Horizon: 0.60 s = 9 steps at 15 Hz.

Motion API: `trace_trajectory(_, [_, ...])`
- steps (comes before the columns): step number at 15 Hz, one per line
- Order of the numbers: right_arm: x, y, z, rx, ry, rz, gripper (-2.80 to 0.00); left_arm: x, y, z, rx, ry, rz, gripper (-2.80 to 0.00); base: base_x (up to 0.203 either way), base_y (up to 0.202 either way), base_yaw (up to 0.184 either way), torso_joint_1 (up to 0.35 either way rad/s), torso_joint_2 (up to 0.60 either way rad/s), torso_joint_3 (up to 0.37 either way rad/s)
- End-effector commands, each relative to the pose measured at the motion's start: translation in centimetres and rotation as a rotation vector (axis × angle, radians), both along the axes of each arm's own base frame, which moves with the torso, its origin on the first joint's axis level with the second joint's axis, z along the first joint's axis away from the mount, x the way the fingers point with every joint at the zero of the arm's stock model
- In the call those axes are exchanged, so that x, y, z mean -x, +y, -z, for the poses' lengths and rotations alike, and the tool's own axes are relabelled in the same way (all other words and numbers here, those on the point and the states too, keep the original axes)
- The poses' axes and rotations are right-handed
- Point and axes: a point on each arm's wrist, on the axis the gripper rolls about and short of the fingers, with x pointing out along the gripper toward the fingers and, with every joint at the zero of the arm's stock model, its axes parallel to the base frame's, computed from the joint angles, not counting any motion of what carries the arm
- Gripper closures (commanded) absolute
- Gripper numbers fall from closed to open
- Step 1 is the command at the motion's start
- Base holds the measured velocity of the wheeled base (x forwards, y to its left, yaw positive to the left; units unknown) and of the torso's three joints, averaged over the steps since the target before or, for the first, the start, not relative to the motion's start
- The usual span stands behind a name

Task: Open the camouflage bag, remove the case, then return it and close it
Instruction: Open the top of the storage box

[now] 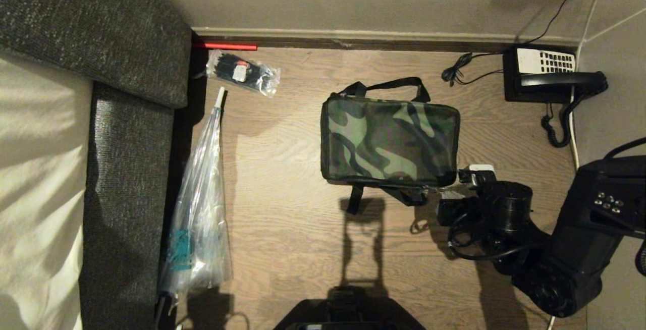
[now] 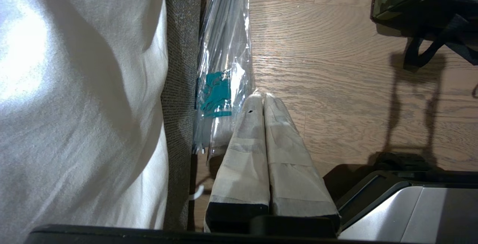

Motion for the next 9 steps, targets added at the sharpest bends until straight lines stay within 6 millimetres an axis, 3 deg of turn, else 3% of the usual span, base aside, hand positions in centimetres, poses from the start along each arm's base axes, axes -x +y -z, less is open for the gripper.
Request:
trace_trajectory(1, [0.1, -0.5, -0.2, -0.005, -0.001, 0.016, 0.00, 0.0, 0.0, 0.0, 0.000, 0.001, 0.000, 0.00, 0.000, 0.000, 0.000, 0.000, 0.00, 0.000])
trace_trajectory(9, [-0.6, -2.8, -0.7, 0.007, -0.015, 0.072, 0.00, 0.0, 0.0, 0.0, 0.000, 0.000, 0.000, 0.00, 0.000, 0.000, 0.000, 0.000, 0.00, 0.000])
